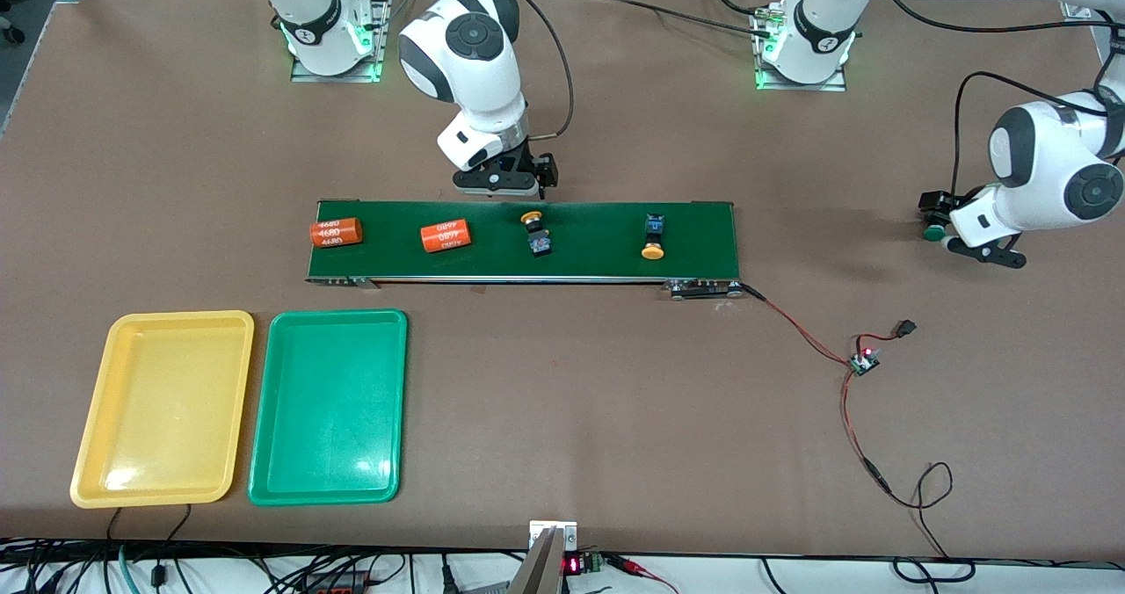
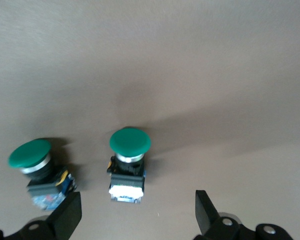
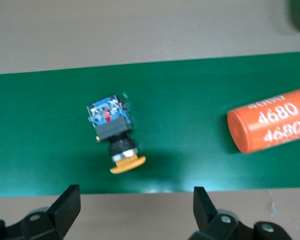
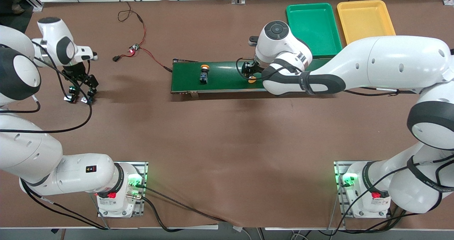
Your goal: Sort buttons by color to trays
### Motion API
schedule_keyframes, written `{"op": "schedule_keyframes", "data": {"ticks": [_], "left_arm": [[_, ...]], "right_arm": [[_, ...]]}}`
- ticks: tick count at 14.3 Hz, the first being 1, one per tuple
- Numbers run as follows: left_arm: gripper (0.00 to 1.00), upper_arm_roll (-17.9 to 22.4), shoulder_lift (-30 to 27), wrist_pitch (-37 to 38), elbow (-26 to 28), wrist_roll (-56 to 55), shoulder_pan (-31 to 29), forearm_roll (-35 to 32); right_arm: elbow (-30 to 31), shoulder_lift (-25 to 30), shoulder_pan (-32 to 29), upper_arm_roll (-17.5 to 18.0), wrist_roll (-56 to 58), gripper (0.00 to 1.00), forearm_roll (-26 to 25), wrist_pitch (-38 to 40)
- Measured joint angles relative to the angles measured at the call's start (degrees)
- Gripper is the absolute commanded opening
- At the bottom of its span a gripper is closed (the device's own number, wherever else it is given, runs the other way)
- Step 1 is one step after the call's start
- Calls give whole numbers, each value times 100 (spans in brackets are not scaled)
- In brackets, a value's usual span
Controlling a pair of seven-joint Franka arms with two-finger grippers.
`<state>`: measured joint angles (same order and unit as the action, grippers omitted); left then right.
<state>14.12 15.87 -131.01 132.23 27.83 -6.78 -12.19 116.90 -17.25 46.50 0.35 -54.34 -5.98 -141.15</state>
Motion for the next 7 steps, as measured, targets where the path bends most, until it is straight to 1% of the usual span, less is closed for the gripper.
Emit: {"op": "schedule_keyframes", "data": {"ticks": [2,4,5,6,7], "left_arm": [[100,48,88,-407,208,178,2,-2],[100,177,173,-682,331,427,-1,-2],[90,234,214,-754,365,510,-2,-2],[69,277,248,-797,389,548,-5,-3],[56,299,278,-821,402,570,-8,-3]], "right_arm": [[-266,-280,0,0,0,100,-69,0],[-504,-567,1,0,0,100,-91,0],[-562,-661,0,-1,0,100,-113,0],[-593,-729,-2,-7,0,100,-146,1],[-598,-780,-12,-18,7,100,-179,1]]}}
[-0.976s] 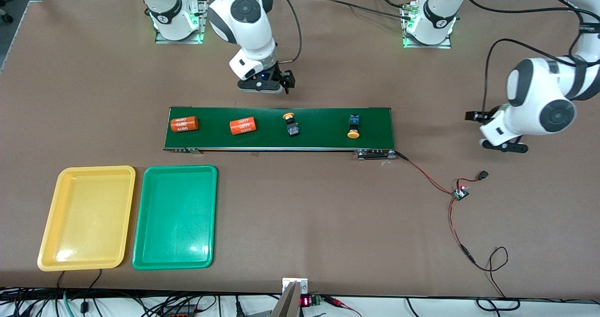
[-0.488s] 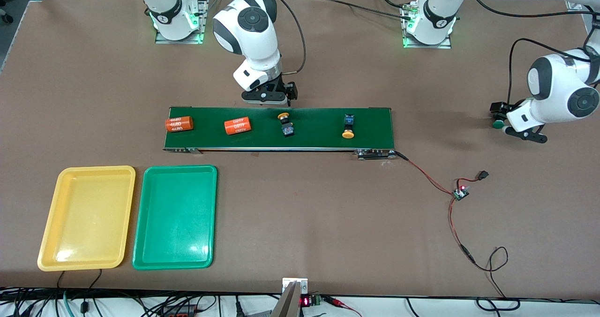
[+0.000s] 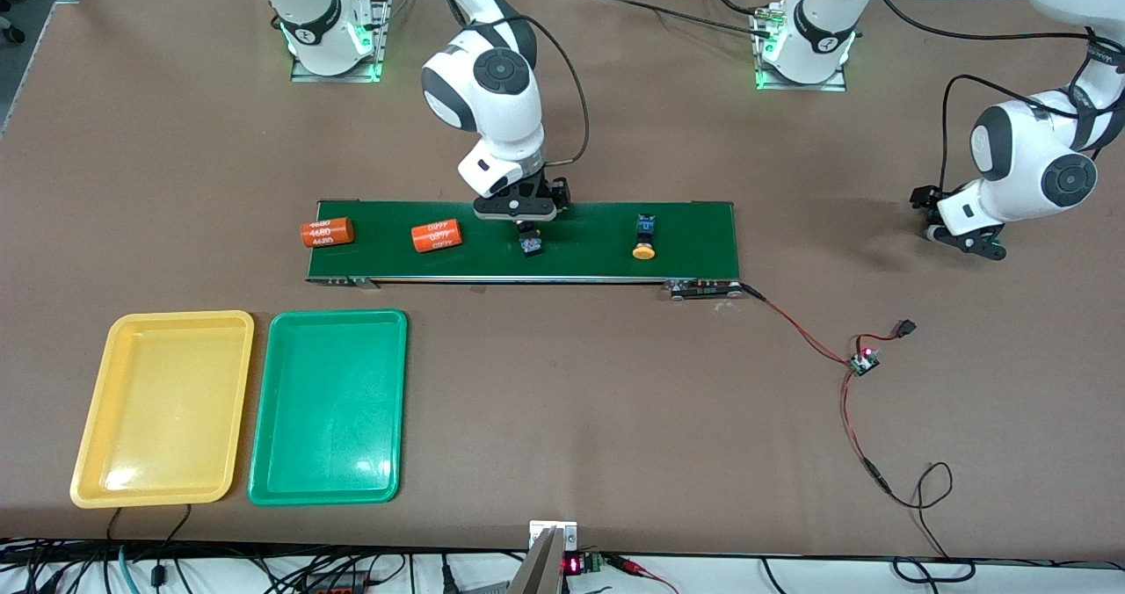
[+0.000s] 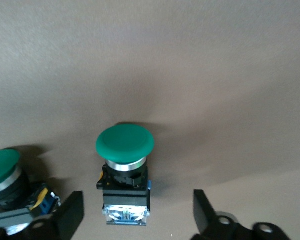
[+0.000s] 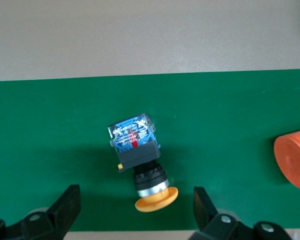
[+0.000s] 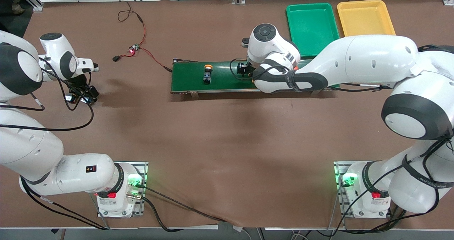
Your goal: Sort buttons by color to trays
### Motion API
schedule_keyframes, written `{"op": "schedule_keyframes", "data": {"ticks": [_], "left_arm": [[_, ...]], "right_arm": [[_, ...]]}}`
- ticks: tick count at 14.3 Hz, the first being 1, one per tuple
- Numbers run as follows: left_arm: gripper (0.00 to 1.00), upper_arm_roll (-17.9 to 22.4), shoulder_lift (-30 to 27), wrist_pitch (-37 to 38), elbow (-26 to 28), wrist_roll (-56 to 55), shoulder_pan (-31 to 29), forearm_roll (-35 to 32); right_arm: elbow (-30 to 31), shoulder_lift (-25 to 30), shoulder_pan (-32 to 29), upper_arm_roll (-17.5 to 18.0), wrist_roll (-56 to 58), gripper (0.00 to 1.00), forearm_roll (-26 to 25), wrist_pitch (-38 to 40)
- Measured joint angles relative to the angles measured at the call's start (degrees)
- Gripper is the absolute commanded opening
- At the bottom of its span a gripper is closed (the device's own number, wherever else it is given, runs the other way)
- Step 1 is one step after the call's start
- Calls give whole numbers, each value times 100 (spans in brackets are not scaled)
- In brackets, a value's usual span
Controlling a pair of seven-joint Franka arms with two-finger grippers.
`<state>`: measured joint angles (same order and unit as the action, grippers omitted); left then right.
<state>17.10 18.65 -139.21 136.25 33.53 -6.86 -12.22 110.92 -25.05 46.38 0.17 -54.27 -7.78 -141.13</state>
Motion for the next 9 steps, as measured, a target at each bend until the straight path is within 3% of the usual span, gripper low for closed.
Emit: {"op": "schedule_keyframes", "data": {"ticks": [1,2,3,9], "left_arm": [[43,7,28,-7,5,18,-1,0],[38,8,60,-9,6,30,0,0],[38,8,82,-9,7,39,1,0],[34,-121,-52,538,-176,47,23,7]], "right_arm": [[0,-34,-21,-6,13,99,-20,0],[-2,-53,-46,-7,29,97,-26,0],[-4,-63,-65,-10,43,95,-27,0],[-5,-131,-129,-20,163,61,-48,4]]}}
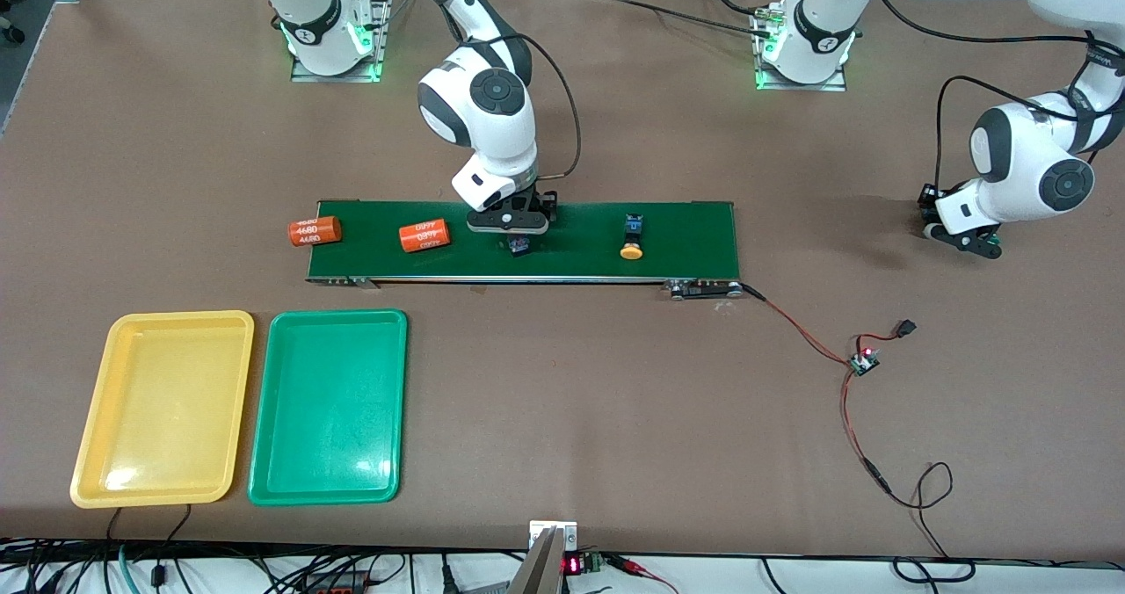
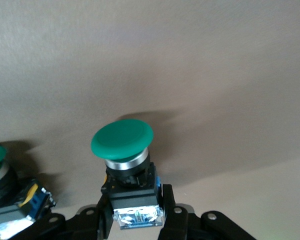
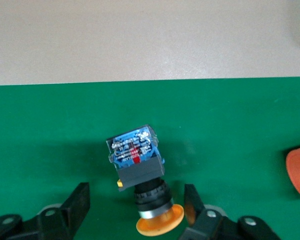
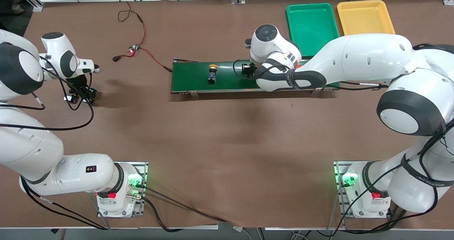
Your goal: Sort buttons by color to trays
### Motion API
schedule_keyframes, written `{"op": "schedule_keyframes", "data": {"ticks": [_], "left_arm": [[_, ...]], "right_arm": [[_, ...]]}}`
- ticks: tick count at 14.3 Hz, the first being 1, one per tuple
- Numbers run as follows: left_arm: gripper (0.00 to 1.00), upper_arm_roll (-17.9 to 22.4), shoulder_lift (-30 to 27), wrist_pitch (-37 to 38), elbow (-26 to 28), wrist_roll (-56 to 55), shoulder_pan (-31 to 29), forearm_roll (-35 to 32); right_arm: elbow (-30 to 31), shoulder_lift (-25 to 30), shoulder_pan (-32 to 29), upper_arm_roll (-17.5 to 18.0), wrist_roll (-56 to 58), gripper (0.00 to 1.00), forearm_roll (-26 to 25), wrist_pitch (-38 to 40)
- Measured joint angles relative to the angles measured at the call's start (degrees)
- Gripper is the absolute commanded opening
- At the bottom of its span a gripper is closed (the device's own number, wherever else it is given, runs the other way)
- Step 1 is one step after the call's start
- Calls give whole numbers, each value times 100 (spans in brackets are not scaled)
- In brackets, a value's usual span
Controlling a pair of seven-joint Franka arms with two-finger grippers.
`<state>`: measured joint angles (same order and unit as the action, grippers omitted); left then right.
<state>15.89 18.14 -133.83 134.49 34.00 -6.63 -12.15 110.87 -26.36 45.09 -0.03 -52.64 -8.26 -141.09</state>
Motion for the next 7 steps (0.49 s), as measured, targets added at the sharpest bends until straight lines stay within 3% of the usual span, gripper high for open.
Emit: {"op": "schedule_keyframes", "data": {"ticks": [4,7], "left_arm": [[34,-754,-219,1276,-762,-296,45,618],[34,-1671,-238,1766,-1418,-1366,112,1003]], "right_arm": [[0,-39,-10,-15,38,40,-31,2],[0,-41,-14,-92,166,32,-49,7]]}}
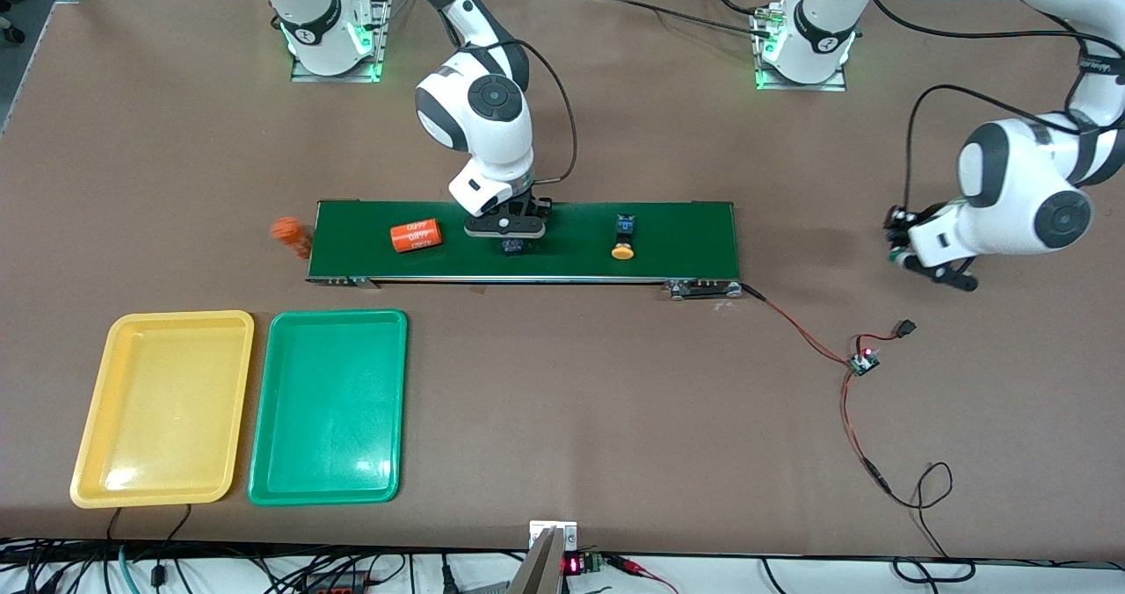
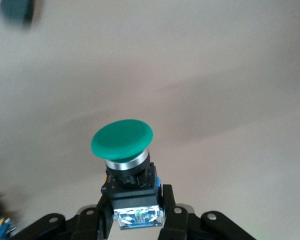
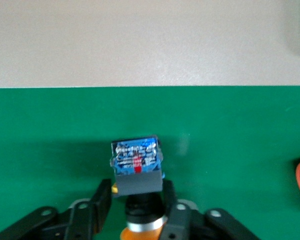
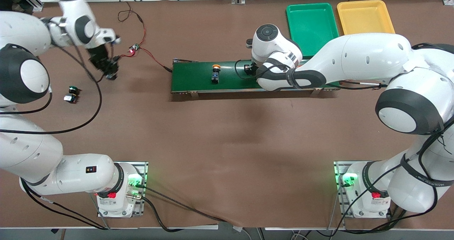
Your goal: Sort buttons by color to trays
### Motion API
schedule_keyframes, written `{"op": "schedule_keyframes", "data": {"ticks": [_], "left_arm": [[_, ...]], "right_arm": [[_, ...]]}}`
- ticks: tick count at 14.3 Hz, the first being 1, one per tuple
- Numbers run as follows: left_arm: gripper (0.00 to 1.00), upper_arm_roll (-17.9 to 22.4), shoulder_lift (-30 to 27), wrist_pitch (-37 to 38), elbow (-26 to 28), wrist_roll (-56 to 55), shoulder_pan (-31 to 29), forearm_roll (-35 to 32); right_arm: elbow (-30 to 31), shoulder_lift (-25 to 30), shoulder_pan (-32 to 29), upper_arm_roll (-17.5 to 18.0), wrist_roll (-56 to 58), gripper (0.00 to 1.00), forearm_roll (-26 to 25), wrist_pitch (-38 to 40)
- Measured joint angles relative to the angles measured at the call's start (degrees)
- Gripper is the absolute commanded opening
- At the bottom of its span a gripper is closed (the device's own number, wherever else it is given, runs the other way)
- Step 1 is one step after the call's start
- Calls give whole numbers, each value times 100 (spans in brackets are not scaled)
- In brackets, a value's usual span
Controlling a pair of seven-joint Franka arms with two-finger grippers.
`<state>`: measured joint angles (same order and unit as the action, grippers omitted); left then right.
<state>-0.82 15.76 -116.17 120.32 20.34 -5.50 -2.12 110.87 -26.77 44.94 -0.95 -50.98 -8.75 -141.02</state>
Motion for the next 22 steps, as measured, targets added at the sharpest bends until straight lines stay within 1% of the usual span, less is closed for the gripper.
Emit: {"op": "schedule_keyframes", "data": {"ticks": [3,5,7,9,10,11,12,14,15,17,18,20,21,22], "left_arm": [[34,-1085,10,55,-303,-1316,72,103],[34,-1689,86,36,-369,-2074,197,230],[34,-2152,250,-252,-384,-2693,355,263],[37,-2455,463,-558,-387,-3143,496,266],[38,-2550,556,-628,-387,-3300,541,266],[50,-2605,625,-653,-388,-3379,568,266],[100,-2634,682,-658,-387,-3411,579,266],[100,-2640,737,-662,-389,-3430,576,266],[100,-2640,735,-662,-396,-3431,569,266],[100,-2637,677,-628,-480,-3443,542,266],[100,-2629,586,-488,-545,-3457,512,266],[100,-2535,260,103,-682,-3475,393,264],[100,-2356,70,472,-709,-3473,347,240],[100,-2095,-72,752,-704,-3437,318,152]], "right_arm": [[-40,43,-38,-165,175,25,-6,13],[-125,200,-155,-356,353,24,-12,170],[-184,483,-445,-444,560,24,-12,418],[-237,796,-859,-493,843,24,-16,736],[-312,915,-1121,-512,1076,24,-16,995],[-433,994,-1409,-521,1340,24,-16,1302],[-589,1031,-1688,-529,1580,24,-16,1614],[-914,1040,-2282,-538,2081,24,-14,2163],[-999,1036,-2578,-542,2399,24,-13,2286],[-1050,979,-3197,-549,3087,24,4,2323],[-1065,907,-3492,-552,3380,24,62,2318],[-1176,641,-4030,-553,4004,24,347,2288],[-1285,440,-4249,-552,4280,24,481,2260],[-1421,216,-4409,-551,4474,24,554,2234]]}}
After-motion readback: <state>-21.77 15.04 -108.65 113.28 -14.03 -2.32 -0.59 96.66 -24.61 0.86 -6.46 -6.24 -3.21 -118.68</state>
